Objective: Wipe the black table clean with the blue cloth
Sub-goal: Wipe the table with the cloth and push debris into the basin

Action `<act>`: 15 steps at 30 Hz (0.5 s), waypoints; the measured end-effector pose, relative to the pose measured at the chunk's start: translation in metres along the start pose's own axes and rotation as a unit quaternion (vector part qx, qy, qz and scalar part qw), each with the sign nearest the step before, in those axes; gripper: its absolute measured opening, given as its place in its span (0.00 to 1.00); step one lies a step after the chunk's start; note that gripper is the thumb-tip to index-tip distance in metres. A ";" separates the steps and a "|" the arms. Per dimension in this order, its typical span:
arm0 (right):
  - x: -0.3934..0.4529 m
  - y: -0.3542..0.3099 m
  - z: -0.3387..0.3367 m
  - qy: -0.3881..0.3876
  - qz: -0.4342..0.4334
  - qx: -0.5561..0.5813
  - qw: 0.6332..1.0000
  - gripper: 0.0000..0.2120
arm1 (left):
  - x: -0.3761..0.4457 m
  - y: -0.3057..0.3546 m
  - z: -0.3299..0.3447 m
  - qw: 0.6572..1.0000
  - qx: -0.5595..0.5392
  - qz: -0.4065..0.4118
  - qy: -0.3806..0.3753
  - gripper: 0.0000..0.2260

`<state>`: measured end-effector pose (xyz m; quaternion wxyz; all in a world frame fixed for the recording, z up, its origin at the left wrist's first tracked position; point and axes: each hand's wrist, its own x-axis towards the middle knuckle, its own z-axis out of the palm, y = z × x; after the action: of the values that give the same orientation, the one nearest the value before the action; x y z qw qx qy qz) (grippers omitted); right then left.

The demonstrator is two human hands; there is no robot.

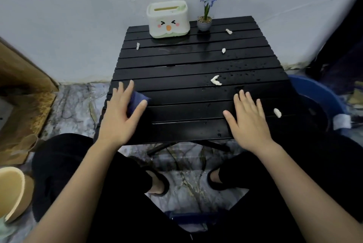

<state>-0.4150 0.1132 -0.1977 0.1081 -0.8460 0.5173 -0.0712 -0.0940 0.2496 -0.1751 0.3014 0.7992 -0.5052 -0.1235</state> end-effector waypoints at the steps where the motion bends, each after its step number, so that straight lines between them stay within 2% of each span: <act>1: 0.000 0.000 0.001 0.002 0.001 -0.007 1.000 0.34 | 0.001 -0.005 0.007 0.995 0.096 0.017 -0.029 0.30; 2: 0.000 -0.001 0.002 0.006 0.002 -0.013 1.000 0.35 | 0.002 -0.006 0.014 0.983 0.175 0.034 -0.046 0.30; 4: 0.000 -0.001 0.004 0.011 0.003 -0.026 1.000 0.35 | 0.007 -0.003 0.028 0.968 0.241 0.042 -0.058 0.30; 11: 0.004 0.000 0.005 0.012 0.000 -0.032 0.999 0.35 | 0.050 0.045 0.077 0.968 0.248 0.024 -0.040 0.26; 15: 0.003 0.000 0.005 0.015 -0.002 -0.034 0.999 0.34 | 0.080 0.090 0.114 0.968 0.238 0.070 -0.047 0.25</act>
<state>-0.4128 0.1114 -0.2029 0.0712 -0.8489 0.5196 -0.0659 -0.1803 0.1102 -0.2011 0.0860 0.8039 -0.5882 -0.0162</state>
